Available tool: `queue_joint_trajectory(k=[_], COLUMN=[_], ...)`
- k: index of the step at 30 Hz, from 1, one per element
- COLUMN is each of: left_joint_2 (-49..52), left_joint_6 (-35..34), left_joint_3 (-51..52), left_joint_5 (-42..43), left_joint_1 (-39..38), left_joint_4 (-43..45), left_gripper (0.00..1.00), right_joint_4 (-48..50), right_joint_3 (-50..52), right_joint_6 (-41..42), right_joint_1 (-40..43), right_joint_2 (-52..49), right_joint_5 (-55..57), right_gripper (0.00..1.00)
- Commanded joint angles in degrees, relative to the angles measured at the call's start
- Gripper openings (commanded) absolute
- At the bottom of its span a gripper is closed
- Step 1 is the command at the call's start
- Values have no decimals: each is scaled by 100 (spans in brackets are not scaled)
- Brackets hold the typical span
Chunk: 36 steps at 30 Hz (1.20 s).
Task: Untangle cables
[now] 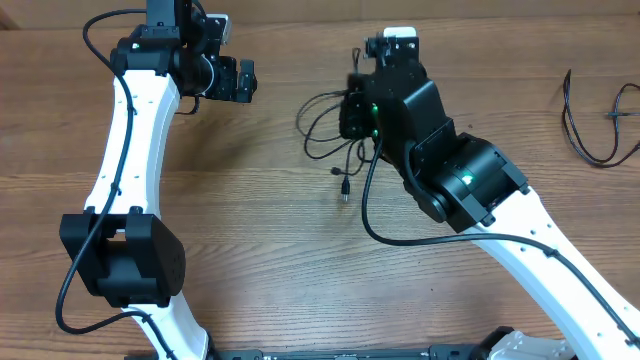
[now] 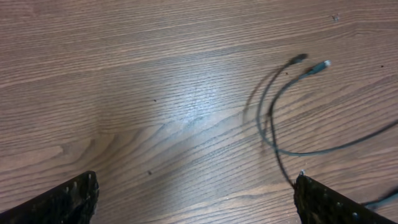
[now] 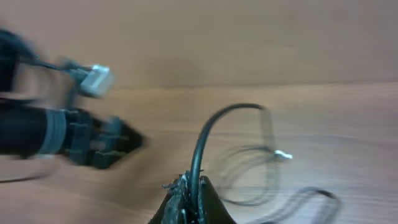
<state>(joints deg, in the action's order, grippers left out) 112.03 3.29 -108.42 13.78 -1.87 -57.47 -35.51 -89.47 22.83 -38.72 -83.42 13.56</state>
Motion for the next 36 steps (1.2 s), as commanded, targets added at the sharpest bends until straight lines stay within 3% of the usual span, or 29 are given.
queue_joint_trajectory(k=[1,9,24,27,29,32,34,36], left_joint_2=[-17,-17,-17,-17,-17,-17,-17,-17], left_joint_6=[-55,-55,-74,-592,-671,299,1674,2946], left_joint_3=[-79,-79,-79,-79,-79,-79,-79,-79], left_joint_5=[70,68,101,601,1504,3150,4463,5156], left_joint_1=[-2,-2,-2,-2,-4,-17,-42,-70], left_joint_4=[9,9,9,-229,-522,-894,-1370,-1860], left_gripper=[100,100,100,100,100,100,100,100], right_joint_4=[450,831,796,782,782,780,754,662], right_joint_3=[-61,-61,-61,-61,-61,-61,-61,-61], right_joint_6=[-256,-358,-28,-31,-15,-9,155,446], right_joint_1=[-11,-4,26,28,76,238,446,708], right_joint_2=[236,295,295,293,293,293,269,238], right_joint_5=[-1209,-411,-903,-922,-914,-916,-916,-918], right_gripper=[4,4,4,4,4,4,4,4])
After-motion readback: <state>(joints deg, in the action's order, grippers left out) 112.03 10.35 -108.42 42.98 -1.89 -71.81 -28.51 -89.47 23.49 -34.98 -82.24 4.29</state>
